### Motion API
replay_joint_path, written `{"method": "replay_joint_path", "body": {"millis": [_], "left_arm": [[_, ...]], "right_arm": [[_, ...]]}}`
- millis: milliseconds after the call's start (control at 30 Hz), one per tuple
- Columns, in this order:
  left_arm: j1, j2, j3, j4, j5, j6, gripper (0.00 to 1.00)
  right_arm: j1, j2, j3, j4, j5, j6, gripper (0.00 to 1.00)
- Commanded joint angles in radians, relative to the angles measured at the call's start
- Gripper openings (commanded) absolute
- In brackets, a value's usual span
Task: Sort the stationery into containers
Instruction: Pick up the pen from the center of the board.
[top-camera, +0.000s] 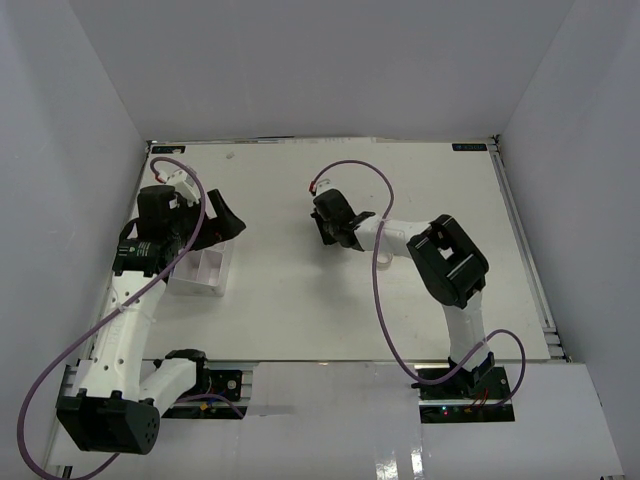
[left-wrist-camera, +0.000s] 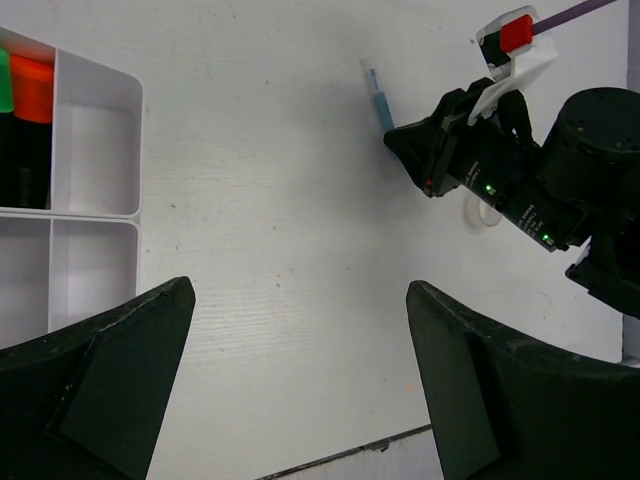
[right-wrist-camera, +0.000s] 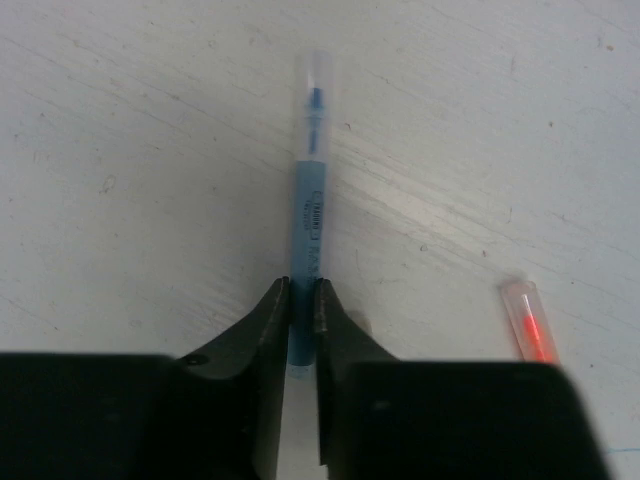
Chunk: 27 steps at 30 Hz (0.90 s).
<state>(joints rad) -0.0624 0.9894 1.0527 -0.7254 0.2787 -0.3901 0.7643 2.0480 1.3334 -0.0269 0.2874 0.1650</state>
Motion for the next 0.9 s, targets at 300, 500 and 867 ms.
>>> {"method": "replay_joint_path", "body": {"millis": [300,500,867], "left_arm": [[0.003,0.048,0.009,0.029,0.181,-0.090,0.98],[-0.007,0.094,0.018,0.061,0.238,-0.153,0.98],[-0.148,0.169,0.035,0.116,0.175,-0.256,0.93]], "right_arm": [[0.013,-0.164,-0.169,0.143,-0.135,-0.063,0.08],[0.075,-0.405,-0.381,0.330,-0.345,-0.142,0.08],[0.164,-0.603,-0.465,0.489,-0.491,-0.154,0.08]]}}
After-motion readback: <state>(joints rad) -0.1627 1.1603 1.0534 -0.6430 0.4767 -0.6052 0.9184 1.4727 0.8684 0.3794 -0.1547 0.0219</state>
